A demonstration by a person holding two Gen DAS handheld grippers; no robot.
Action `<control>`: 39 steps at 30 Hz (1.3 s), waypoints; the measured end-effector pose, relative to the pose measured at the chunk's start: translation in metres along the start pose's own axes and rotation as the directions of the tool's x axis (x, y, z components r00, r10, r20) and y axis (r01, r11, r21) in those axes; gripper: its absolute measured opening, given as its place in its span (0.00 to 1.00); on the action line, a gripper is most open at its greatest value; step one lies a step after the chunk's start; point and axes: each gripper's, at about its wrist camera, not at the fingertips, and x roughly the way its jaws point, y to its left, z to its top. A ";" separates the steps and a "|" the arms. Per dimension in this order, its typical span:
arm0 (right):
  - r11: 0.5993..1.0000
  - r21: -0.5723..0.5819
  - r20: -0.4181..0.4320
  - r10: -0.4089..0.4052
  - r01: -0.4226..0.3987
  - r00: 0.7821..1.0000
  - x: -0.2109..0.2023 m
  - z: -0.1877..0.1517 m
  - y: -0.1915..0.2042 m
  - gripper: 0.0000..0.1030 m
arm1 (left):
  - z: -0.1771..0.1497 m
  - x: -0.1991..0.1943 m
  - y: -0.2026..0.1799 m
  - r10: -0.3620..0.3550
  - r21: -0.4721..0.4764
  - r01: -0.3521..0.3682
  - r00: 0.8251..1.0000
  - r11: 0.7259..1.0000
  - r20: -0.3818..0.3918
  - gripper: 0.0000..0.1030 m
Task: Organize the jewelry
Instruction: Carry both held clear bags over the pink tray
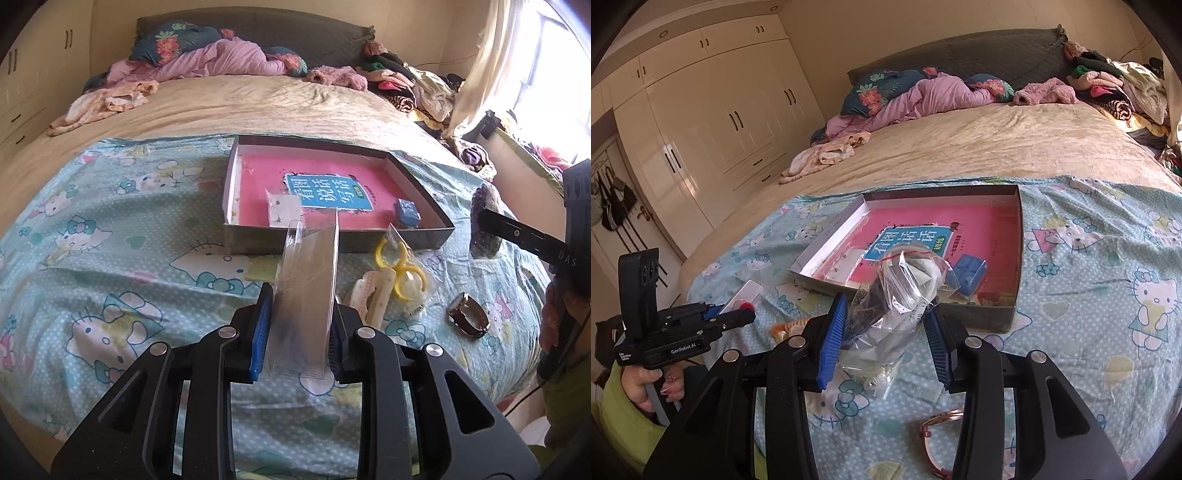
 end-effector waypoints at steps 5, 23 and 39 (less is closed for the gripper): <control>1.000 -0.025 -0.003 0.014 -0.014 1.000 0.007 0.007 0.009 0.39 | 0.002 -0.003 0.015 0.014 -0.038 -0.014 1.000 0.999 0.013 0.18; 0.997 -0.068 0.030 0.034 -0.032 0.999 0.027 0.042 0.020 0.39 | 0.047 -0.001 0.022 0.038 -0.038 -0.035 0.997 0.999 0.072 0.18; 0.997 -0.059 0.076 -0.049 0.054 0.996 0.030 0.073 -0.012 0.39 | 0.099 0.020 -0.010 -0.002 0.014 0.001 0.994 1.000 0.109 0.18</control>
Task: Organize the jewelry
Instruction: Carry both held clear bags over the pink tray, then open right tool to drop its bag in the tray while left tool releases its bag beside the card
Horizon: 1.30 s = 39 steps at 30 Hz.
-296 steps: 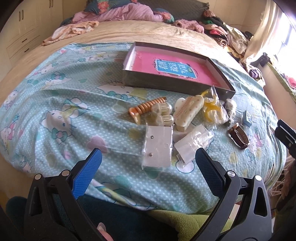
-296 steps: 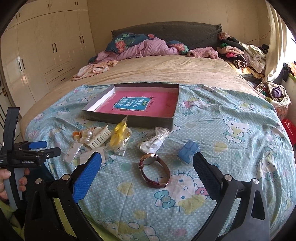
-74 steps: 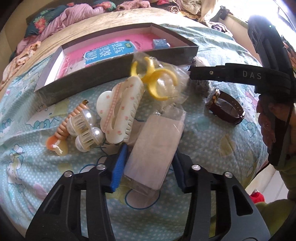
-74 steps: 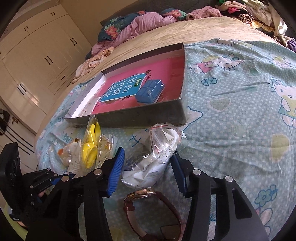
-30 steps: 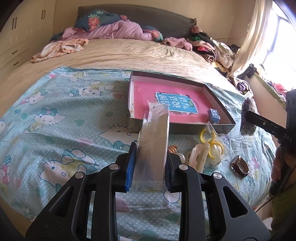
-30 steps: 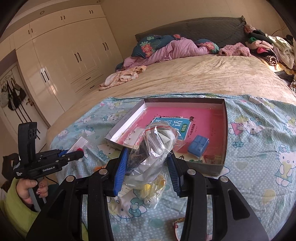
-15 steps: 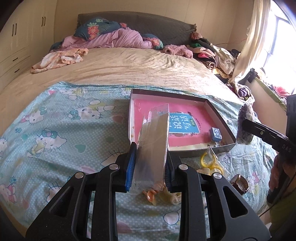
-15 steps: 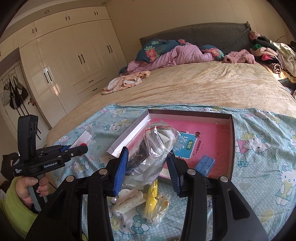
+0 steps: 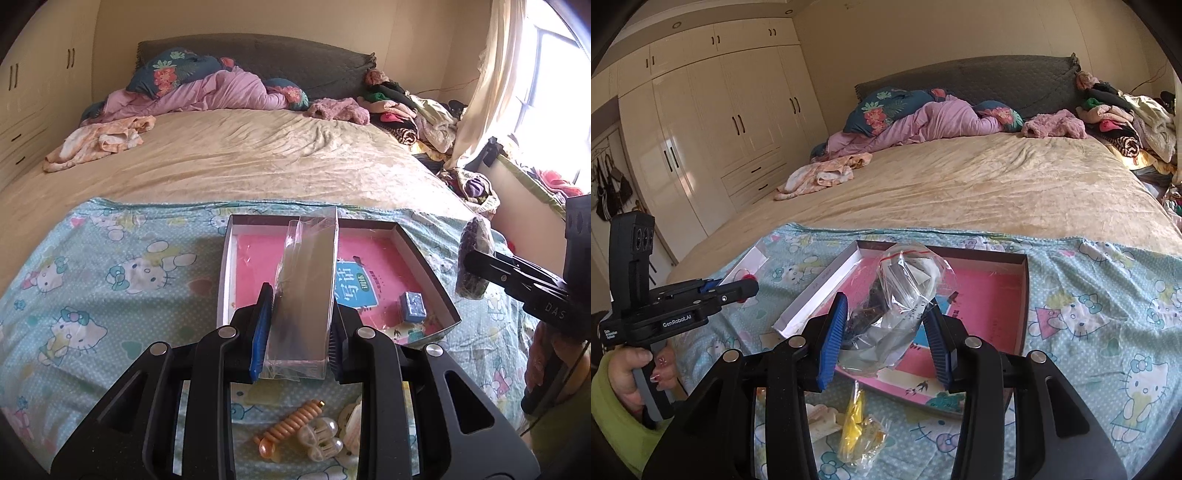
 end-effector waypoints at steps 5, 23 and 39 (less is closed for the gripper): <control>0.999 0.017 0.002 -0.045 0.045 0.999 0.003 0.006 -0.020 0.39 | 0.008 0.016 -0.012 -0.018 0.017 0.018 1.000 1.000 -0.012 0.18; 0.987 0.036 -0.093 -0.151 0.155 0.984 0.042 -0.004 -0.062 0.39 | -0.007 0.092 -0.038 -0.049 0.036 0.054 0.990 0.998 -0.132 0.18; 0.979 -0.026 -0.202 -0.206 0.205 0.958 0.096 -0.016 -0.071 0.39 | -0.025 0.120 -0.047 -0.061 0.085 0.081 0.975 0.993 -0.215 0.19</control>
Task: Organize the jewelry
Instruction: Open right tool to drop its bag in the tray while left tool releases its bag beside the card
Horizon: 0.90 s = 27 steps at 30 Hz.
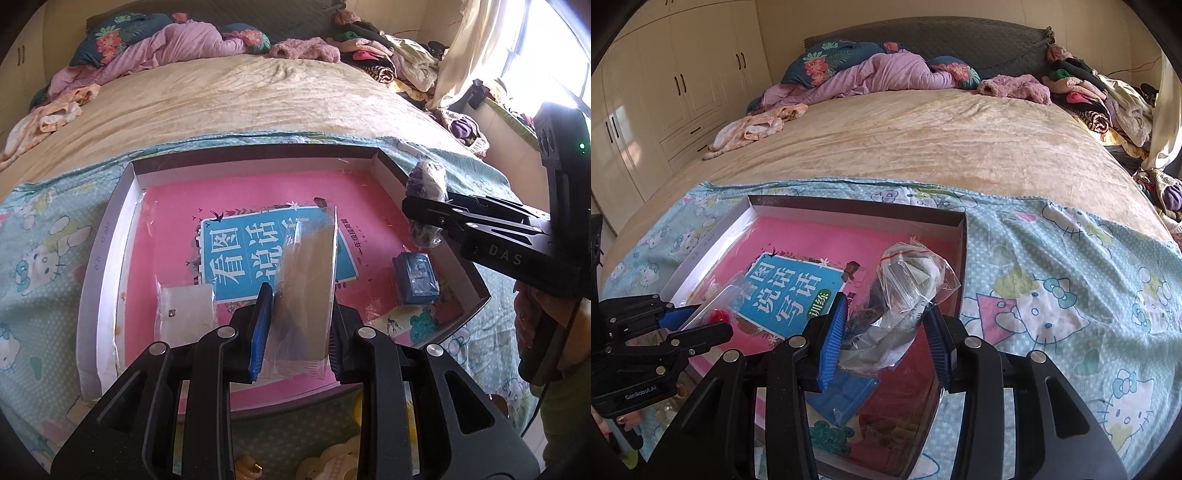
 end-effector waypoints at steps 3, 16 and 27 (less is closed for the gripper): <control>1.000 -0.001 -0.020 -0.003 0.003 1.000 0.008 -0.001 0.000 0.39 | -0.003 0.002 0.000 -0.002 -0.002 0.002 1.000 1.000 -0.008 0.19; 1.000 0.022 -0.047 0.001 0.000 0.999 0.014 -0.004 -0.003 0.41 | -0.005 0.008 0.005 -0.012 -0.017 0.011 1.000 1.000 -0.029 0.19; 0.999 0.039 0.012 0.033 -0.033 0.999 -0.006 -0.002 0.002 0.55 | -0.007 0.006 0.005 -0.013 -0.019 0.013 1.000 1.000 -0.028 0.34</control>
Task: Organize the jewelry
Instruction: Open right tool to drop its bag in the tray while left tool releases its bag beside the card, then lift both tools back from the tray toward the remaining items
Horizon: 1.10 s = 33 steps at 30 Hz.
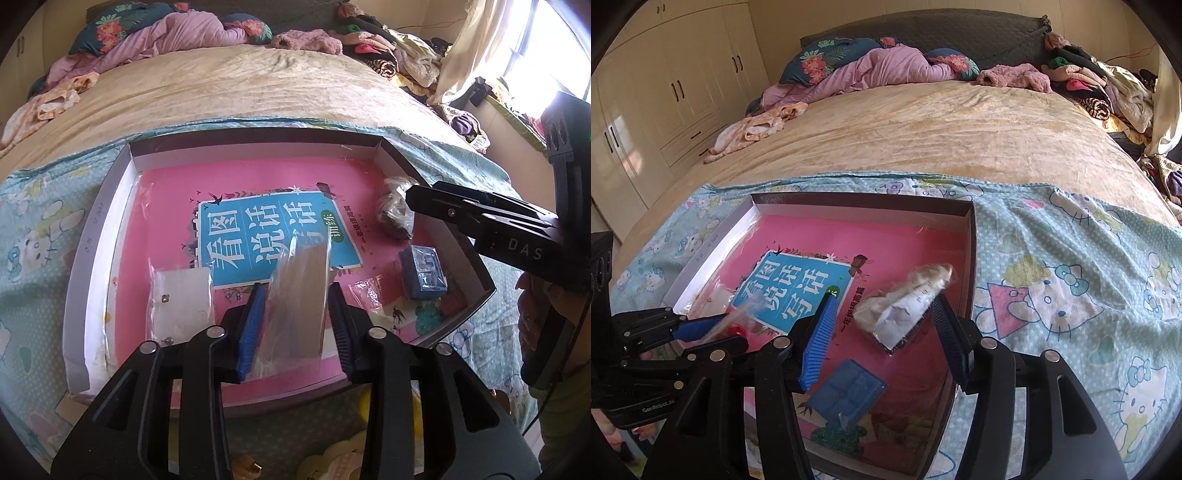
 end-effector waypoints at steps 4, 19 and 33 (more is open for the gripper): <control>1.000 0.011 0.034 0.014 -0.015 0.999 -0.015 0.000 0.002 0.67 | -0.001 -0.003 0.000 -0.001 -0.002 0.001 1.000 1.000 0.007 0.44; 0.998 0.042 0.155 0.042 -0.049 0.987 -0.083 -0.006 0.014 0.90 | 0.002 -0.054 0.019 0.023 -0.099 -0.011 0.992 0.995 0.121 0.88; 0.998 0.024 0.227 0.053 -0.060 0.972 -0.138 -0.014 0.025 0.92 | -0.011 -0.126 0.033 0.068 -0.176 -0.023 0.966 0.984 0.251 0.91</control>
